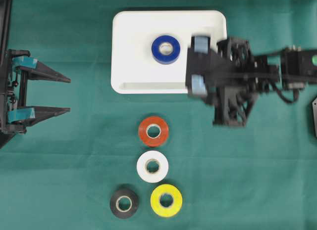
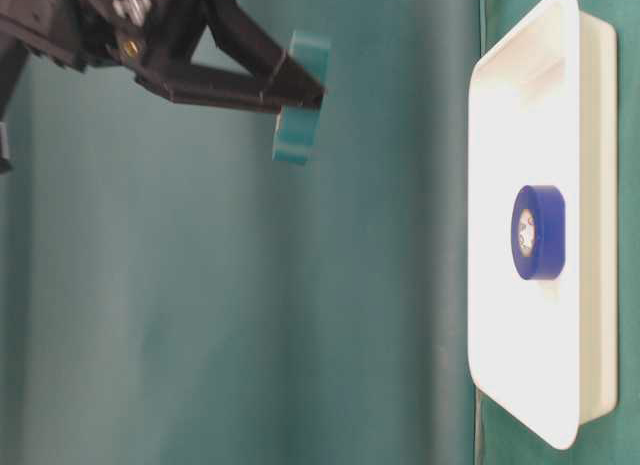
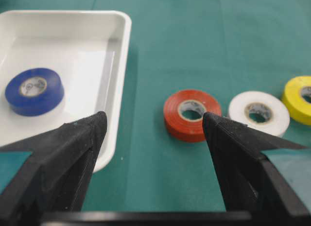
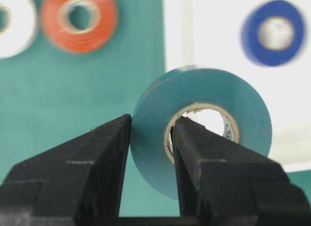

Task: Pick up the tape from a random location and place it into the white case.
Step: 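Lift the teal roll and carry it right toward the tray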

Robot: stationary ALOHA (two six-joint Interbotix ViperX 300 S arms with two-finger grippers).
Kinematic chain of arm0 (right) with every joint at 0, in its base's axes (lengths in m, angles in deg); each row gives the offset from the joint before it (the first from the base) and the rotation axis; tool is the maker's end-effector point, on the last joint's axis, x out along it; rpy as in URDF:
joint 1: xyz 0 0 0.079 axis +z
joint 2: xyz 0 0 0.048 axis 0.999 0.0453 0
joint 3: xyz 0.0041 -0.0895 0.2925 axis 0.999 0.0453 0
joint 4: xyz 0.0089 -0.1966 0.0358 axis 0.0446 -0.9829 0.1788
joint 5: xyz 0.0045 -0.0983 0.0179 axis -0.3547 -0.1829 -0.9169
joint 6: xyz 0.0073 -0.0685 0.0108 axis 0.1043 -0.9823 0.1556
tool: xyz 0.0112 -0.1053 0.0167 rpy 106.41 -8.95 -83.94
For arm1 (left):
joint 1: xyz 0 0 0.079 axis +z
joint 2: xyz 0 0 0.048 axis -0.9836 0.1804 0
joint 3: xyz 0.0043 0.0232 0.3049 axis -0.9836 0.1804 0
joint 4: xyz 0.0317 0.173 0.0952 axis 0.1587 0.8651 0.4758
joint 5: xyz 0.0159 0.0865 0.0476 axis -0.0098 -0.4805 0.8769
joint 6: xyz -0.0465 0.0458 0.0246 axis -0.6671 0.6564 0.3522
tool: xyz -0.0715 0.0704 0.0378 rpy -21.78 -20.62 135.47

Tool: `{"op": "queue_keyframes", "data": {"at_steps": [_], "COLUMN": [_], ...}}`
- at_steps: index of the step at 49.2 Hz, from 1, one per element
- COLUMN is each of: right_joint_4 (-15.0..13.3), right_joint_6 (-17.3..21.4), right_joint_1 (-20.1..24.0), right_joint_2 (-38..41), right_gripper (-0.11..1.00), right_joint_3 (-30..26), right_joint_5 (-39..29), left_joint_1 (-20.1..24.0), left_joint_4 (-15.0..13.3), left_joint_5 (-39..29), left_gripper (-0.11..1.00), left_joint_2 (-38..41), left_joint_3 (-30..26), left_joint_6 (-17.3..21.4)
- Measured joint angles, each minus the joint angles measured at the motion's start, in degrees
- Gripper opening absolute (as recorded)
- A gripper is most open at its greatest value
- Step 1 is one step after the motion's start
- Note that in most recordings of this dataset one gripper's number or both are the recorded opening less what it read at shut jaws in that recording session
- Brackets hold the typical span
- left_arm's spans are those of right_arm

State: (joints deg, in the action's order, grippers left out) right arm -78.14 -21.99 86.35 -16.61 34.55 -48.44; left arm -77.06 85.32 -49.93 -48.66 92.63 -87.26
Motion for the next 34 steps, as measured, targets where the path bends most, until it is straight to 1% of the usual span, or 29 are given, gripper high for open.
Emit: {"op": "queue_keyframes", "data": {"at_steps": [10,16,23,34], "right_joint_4": [-0.70,-0.97,-1.93,-2.29], "right_joint_6": [-0.35,-0.44,-0.44,-0.44], "right_joint_1": [-5.54,-8.00,-11.16,-15.38], "right_joint_2": [1.23,2.20,3.08,3.52], "right_gripper": [0.29,0.29,0.29,0.29], "right_joint_3": [-0.09,-0.09,-0.09,-0.09], "right_joint_5": [0.79,1.49,2.20,2.72], "left_joint_1": [0.00,0.00,0.00,0.00], "left_joint_4": [0.00,0.00,0.00,0.00], "left_joint_5": [-0.09,0.00,0.00,0.00], "left_gripper": [0.80,0.80,0.80,0.80], "left_joint_2": [0.00,0.00,0.00,0.00], "left_joint_3": [-0.09,0.00,0.00,0.00], "left_joint_6": [0.00,0.00,0.00,0.00]}}
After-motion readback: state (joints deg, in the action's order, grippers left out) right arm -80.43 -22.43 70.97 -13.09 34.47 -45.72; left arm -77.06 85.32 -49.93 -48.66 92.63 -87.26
